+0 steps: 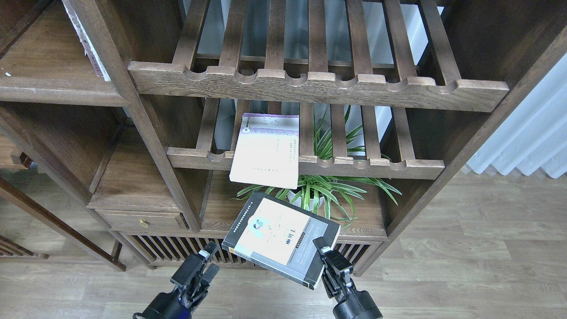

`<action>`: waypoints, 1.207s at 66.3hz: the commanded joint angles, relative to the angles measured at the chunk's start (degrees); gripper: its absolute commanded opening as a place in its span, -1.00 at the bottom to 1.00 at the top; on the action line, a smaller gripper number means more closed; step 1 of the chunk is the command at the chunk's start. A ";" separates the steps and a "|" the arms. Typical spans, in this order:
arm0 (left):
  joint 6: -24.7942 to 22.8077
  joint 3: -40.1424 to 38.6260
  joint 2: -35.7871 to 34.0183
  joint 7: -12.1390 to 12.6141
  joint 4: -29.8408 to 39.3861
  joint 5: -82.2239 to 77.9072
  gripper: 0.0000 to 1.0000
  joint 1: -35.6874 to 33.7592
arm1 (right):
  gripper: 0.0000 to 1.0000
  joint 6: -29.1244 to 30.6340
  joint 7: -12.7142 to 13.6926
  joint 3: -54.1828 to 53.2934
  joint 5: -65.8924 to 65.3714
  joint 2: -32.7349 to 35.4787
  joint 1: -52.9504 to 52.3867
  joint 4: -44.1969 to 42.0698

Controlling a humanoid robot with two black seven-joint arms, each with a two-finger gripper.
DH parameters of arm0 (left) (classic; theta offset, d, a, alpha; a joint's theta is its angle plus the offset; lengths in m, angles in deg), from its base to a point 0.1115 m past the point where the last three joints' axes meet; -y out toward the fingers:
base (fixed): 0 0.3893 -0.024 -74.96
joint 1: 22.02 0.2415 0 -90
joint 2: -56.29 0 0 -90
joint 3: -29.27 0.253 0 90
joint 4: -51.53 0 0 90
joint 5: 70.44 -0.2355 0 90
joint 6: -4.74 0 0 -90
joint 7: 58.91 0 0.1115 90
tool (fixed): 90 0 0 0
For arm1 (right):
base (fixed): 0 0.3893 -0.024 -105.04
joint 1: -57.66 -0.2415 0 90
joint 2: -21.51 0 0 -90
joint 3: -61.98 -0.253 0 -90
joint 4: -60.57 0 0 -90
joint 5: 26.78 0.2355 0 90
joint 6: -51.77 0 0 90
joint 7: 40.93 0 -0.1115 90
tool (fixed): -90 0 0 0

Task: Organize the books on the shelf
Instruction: 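Bring the white book toward the left gripper and grasp it with both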

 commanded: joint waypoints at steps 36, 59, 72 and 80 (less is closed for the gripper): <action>0.00 9.51 0.00 -8.37 -0.54 0.17 0.85 -4.62 | -0.93 0.00 1.67 1.63 -1.13 0.01 0.02 -0.06; 0.00 11.71 0.00 -14.97 -0.54 -0.18 -0.12 -5.59 | -0.92 0.00 1.67 1.98 -1.13 0.01 0.02 -0.06; 0.00 13.47 0.00 -14.96 -0.54 -0.36 -0.33 -5.59 | -0.92 0.00 1.67 2.34 -1.13 0.01 0.10 -0.15; 0.00 13.55 0.00 -14.79 -0.54 -0.36 -0.61 -5.59 | -0.92 0.00 1.67 2.34 -1.13 0.01 0.10 -0.24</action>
